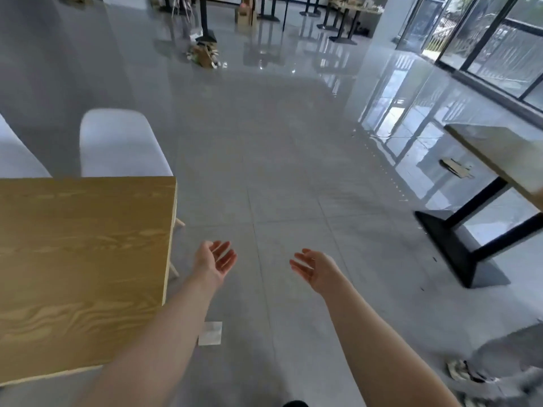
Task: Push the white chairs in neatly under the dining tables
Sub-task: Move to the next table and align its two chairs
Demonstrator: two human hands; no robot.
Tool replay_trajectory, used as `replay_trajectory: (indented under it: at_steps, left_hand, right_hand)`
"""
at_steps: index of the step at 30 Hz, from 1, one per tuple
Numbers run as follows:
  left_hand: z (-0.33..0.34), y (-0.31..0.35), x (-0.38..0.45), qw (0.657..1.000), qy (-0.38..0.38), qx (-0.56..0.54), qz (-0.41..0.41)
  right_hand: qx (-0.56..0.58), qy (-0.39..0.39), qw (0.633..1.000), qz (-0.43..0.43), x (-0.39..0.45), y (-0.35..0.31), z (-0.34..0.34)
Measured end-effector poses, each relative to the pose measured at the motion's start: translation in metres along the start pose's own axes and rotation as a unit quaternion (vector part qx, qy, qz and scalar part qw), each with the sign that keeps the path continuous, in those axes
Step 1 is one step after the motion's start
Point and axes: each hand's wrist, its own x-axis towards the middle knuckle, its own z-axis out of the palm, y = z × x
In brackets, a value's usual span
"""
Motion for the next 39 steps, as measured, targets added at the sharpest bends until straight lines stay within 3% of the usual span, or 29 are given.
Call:
replay_trajectory:
  at_steps: [10, 15, 21, 32, 39]
  left_hand:
    - [0.155, 0.093, 0.163, 0.989, 0.084, -0.103, 0.063]
    - [0.210, 0.160, 0.219, 0.976, 0.114, -0.157, 0.093]
    - [0.245, 0.246, 0.313, 0.951, 0.150, -0.235, 0.132]
    - [0.307, 0.426, 0.471, 0.914, 0.205, -0.313, 0.157]
    - [0.313, 0.518, 0.570, 0.856, 0.251, -0.408, 0.196]
  right_hand:
    - [-0.095, -0.098, 0.990, 0.042, 0.208, -0.190, 0.125]
    - [-0.154, -0.145, 0.976, 0.042, 0.276, -0.277, 0.220]
    - [-0.212, -0.212, 0.952, 0.064, 0.366, -0.320, 0.351]
    - [-0.262, -0.243, 0.931, 0.077, 0.530, -0.411, 0.584]
    - [-0.345, -0.316, 0.875, 0.125, 0.624, -0.418, 0.738]
